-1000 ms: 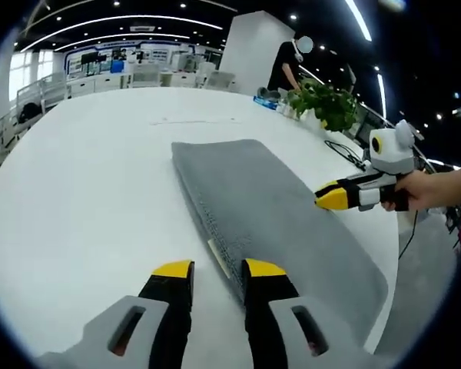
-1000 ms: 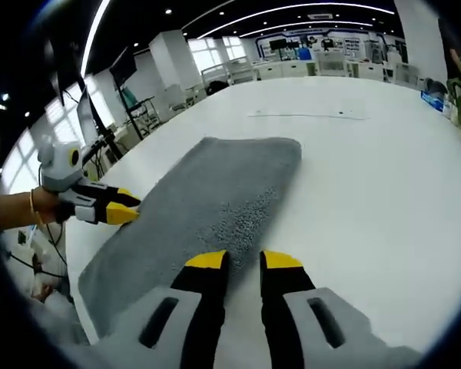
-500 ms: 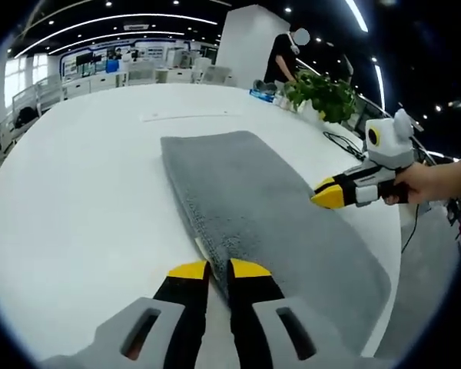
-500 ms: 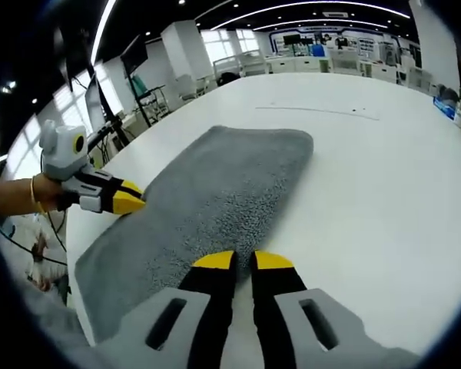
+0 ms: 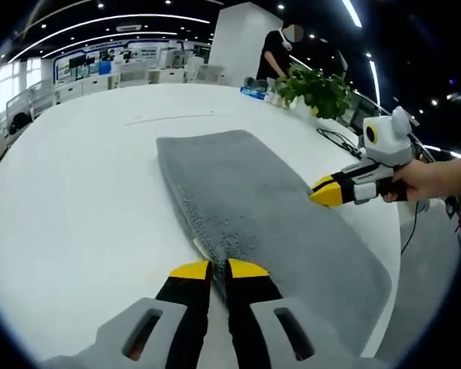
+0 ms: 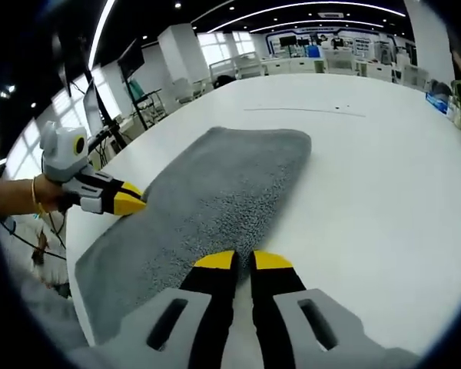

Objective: Fold the towel on the table until its edges align and the towel forms a compact rectangular stack.

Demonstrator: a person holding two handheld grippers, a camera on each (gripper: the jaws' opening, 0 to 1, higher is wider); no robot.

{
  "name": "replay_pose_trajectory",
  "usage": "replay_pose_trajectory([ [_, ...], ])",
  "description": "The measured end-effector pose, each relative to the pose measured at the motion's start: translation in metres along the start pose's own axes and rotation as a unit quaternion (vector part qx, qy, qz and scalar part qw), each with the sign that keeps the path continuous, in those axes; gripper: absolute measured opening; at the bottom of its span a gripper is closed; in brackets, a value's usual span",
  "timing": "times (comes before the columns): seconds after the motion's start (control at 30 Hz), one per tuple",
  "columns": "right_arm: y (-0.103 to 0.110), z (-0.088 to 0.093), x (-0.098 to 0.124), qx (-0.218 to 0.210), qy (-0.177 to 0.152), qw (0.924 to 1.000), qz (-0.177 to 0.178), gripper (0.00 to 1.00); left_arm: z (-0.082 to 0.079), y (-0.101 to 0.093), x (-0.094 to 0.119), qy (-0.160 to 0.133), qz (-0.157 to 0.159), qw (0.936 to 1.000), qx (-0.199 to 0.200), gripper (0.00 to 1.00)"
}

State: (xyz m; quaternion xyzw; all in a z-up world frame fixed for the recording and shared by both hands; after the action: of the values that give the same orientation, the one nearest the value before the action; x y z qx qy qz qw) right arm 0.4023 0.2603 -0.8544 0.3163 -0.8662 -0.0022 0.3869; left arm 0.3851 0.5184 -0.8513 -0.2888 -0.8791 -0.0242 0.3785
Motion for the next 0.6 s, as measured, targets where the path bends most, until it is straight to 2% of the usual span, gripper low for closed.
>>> replay_pose_trajectory([
  [0.23, -0.039, 0.012, 0.028, -0.021, -0.005, 0.9993, 0.031, 0.05, -0.014, -0.041, -0.027, -0.011, 0.028, 0.9994, -0.019, 0.07],
  [0.43, -0.071, 0.02, 0.052, -0.029, 0.003, 0.9975, 0.064, 0.05, -0.025, -0.08, -0.052, -0.012, 0.055, 0.9974, -0.044, 0.07],
  [0.6, -0.087, 0.027, 0.065, -0.045, -0.002, 0.9958, 0.08, 0.04, -0.028, -0.099, -0.062, -0.019, 0.057, 0.9961, -0.065, 0.07],
])
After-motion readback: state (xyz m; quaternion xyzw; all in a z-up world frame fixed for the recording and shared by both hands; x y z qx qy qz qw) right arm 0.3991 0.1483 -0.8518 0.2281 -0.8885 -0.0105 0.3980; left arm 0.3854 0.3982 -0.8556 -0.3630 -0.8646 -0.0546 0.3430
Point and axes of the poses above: the point that each gripper's makers call its tool centre point, and the gripper's own axes: x roughly backward along the fingers, y roughly to its left, z roughly out of its underside, the point moved 9 cm from there along x, roughly backward along the fingers, and after that the axes turned 2 degrees about y, right-handed, at the moved point
